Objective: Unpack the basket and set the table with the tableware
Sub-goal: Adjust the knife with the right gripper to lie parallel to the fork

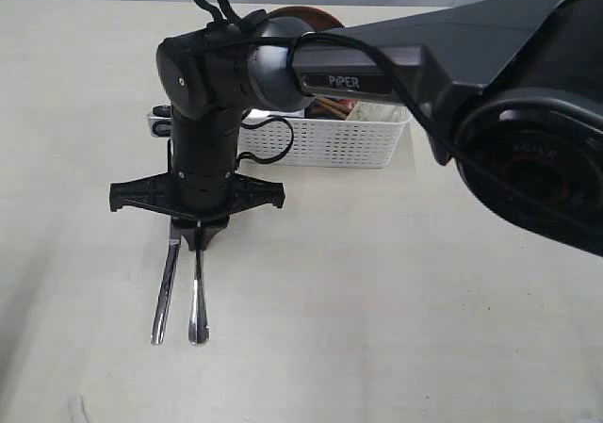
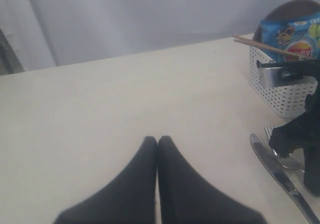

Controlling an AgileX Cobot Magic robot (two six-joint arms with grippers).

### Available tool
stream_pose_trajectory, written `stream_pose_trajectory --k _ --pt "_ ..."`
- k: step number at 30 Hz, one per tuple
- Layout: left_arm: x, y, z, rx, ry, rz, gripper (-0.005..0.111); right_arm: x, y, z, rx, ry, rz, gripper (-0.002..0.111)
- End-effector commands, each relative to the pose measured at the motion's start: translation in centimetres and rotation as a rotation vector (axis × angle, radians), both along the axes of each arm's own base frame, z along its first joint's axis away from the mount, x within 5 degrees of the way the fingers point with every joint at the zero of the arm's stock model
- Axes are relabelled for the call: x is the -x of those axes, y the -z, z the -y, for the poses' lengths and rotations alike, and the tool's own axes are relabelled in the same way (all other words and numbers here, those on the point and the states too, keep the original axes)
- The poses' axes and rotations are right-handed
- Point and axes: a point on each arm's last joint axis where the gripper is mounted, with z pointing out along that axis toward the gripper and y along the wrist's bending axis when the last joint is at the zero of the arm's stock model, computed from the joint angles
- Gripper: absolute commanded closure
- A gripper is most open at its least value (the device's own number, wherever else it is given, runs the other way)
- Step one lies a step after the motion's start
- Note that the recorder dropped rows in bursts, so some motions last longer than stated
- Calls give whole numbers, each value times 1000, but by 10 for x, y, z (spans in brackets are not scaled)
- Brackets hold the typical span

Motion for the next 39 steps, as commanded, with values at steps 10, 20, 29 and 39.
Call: stream_pose_trajectory --k 10,20,29,39 --pt "0 1 0 9 -2 0 107 -3 2 1 -2 21 -3 109" --pt "0 1 0 9 -2 0 107 -2 2 1 -5 26 -16 108" --pt "0 1 0 9 -2 0 107 -2 2 1 -6 30 -15 75" --pt "0 1 0 9 -2 0 107 -5 -12 3 -13 -13 37 70"
